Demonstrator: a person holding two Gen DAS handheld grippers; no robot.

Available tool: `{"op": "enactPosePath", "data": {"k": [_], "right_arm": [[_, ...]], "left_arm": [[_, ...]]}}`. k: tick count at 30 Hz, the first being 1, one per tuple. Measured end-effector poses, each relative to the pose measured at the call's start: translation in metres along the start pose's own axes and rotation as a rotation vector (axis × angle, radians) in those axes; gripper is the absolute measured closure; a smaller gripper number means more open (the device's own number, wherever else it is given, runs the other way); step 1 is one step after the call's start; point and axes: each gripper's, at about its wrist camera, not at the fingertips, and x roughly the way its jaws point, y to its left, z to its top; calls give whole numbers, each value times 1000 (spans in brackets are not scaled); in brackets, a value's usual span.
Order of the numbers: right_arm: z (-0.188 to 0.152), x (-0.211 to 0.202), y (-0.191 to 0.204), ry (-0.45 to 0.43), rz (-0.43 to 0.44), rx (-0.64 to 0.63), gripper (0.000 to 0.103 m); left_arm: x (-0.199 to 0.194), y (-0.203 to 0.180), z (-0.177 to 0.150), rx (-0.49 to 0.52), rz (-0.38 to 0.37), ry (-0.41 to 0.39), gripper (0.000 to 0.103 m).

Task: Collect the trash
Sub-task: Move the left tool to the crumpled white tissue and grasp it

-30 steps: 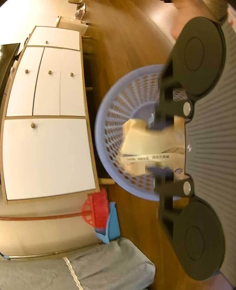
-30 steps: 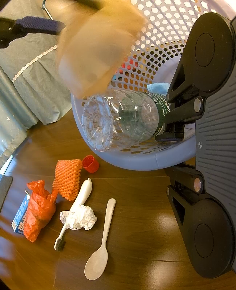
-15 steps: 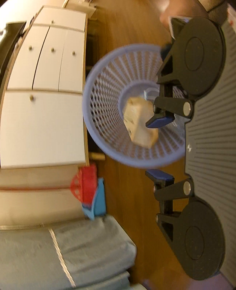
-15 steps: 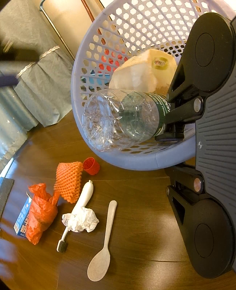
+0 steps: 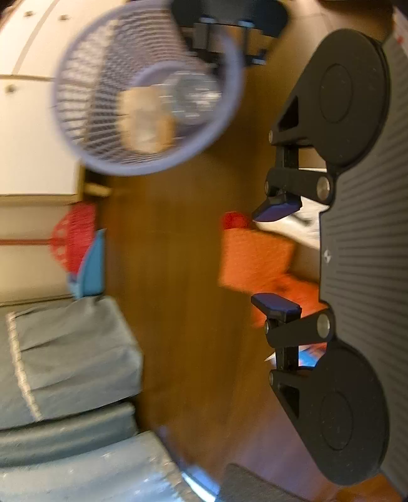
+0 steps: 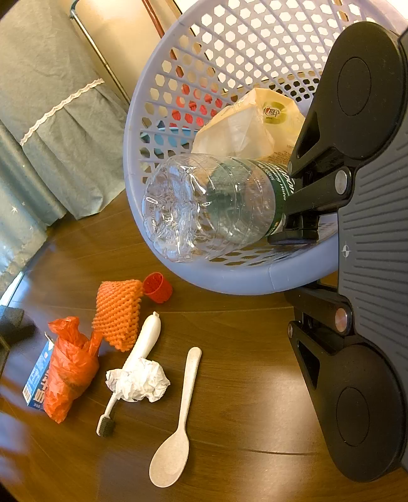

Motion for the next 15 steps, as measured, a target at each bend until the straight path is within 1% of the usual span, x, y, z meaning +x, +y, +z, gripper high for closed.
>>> {"op": "enactPosePath", "data": {"k": [3,7,11,15], "right_arm": [[-1,0,0,0,-1,-3,100],[-2,2,0,2,-3,-11,100],[-5,3,1,4,-5,-21,100],[-6,3,1,4,-8,-27,100]], "left_arm": [[17,-14,-19,37,-30,50,58],[41,-29,-32,79,-48,87,58],[64,-30,-41,101,-51,124,58],[77,-31,-50,115,-59,156,58]]}}
